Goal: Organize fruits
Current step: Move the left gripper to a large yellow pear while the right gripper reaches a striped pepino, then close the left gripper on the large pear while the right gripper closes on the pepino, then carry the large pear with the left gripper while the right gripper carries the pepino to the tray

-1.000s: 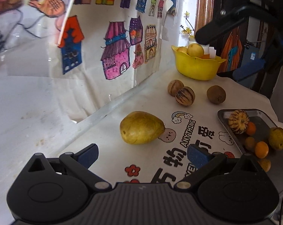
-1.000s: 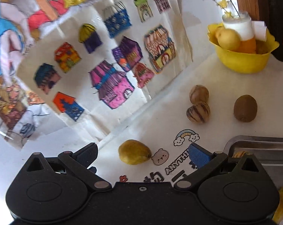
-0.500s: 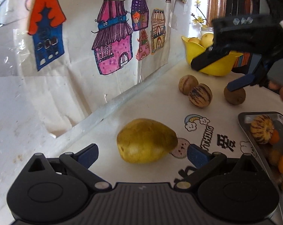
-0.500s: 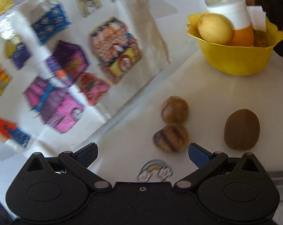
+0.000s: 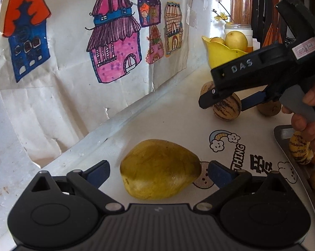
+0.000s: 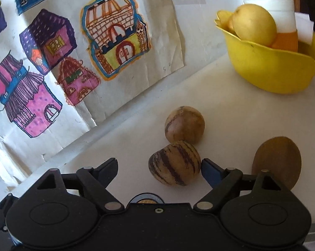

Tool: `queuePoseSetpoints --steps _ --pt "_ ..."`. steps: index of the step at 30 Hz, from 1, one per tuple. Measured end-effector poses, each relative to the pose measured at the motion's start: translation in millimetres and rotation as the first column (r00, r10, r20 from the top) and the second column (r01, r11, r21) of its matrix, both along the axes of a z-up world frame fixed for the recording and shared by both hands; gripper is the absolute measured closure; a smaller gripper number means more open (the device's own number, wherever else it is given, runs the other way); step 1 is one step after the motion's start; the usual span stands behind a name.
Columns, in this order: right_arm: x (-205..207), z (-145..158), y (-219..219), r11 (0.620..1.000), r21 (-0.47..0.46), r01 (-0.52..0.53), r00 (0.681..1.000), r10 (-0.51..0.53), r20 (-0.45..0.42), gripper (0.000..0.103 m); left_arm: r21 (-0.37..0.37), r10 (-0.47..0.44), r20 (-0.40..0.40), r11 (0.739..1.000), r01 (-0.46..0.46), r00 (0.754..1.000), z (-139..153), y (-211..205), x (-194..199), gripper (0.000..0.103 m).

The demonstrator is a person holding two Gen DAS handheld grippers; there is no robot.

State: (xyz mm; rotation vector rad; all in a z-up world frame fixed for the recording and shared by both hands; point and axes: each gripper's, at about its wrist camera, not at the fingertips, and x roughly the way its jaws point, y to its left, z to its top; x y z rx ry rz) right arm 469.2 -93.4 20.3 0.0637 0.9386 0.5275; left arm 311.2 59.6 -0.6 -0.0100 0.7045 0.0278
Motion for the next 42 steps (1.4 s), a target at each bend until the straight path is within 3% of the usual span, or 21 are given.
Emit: queuePoseSetpoints --steps 6,13,19,25,34,42 --pt "0 -10 -3 1.000 -0.010 0.003 1.000 -0.003 0.001 0.023 -0.019 0.009 -0.001 1.000 -0.009 1.000 -4 2 2 0.015" --pt "5 -13 3 1.000 -0.007 0.000 1.000 0.000 0.008 0.024 -0.029 0.006 0.013 1.000 -0.006 1.000 -3 2 2 0.025" --pt "-4 -10 0 0.998 -0.053 -0.025 0.998 0.029 0.062 0.029 -0.013 0.012 0.026 1.000 -0.011 1.000 -4 0 2 0.027" --pt "-12 -13 4 0.991 -0.132 -0.034 0.986 0.055 0.161 0.047 -0.010 0.022 0.028 1.000 -0.021 0.999 -4 -1 1 0.027" --pt "-10 -14 -7 0.996 -0.071 -0.060 0.980 0.072 0.187 0.049 0.002 0.011 0.028 1.000 -0.011 1.000 -4 -3 -3 0.028" --pt "-34 -8 -7 0.992 -0.020 -0.128 0.969 0.130 0.209 0.049 -0.027 0.009 0.022 1.000 -0.009 1.000 -1 0 -15 0.028"
